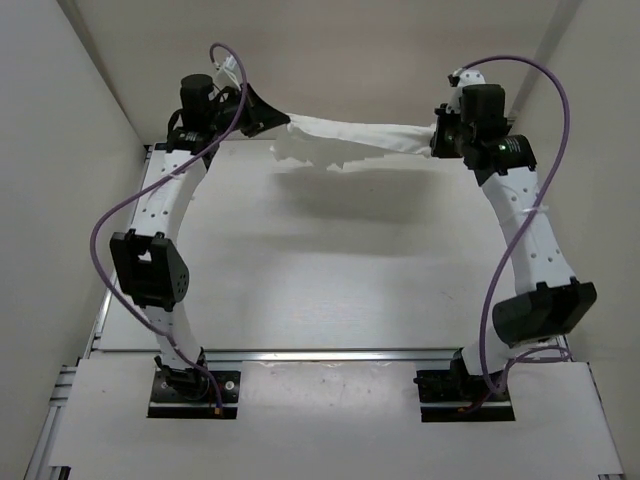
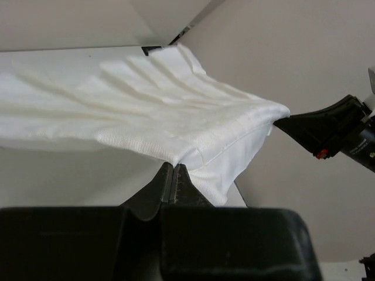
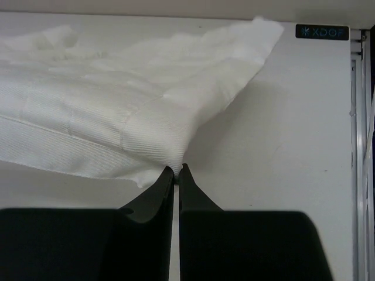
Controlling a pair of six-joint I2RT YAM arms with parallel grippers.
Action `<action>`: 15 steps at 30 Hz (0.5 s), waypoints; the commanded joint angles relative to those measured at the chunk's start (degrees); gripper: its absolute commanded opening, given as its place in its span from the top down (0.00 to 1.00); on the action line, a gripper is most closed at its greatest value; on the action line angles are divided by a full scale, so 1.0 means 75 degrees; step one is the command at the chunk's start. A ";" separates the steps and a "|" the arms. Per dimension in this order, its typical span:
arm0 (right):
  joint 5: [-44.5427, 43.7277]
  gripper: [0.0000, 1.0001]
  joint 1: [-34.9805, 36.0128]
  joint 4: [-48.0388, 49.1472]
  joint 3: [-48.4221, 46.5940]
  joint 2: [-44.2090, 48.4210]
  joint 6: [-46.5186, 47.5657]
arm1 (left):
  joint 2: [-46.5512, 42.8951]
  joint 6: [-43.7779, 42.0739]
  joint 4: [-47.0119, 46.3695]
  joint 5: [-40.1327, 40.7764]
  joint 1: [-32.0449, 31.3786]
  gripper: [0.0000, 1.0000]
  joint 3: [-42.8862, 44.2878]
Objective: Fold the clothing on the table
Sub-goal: Flatten the skirt out
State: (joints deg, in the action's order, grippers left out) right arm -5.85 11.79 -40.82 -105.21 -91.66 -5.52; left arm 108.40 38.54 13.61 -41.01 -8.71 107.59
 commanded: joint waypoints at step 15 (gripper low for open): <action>0.2887 1.00 0.1462 -0.0578 0.7909 0.2740 -0.0999 | -0.3903 -0.0510 0.0150 0.1530 -0.0549 1.00 -0.9141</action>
State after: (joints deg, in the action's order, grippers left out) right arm 11.33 20.71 -39.86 -46.41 -76.77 -11.86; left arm 89.97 36.71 12.47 -33.61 -11.35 39.68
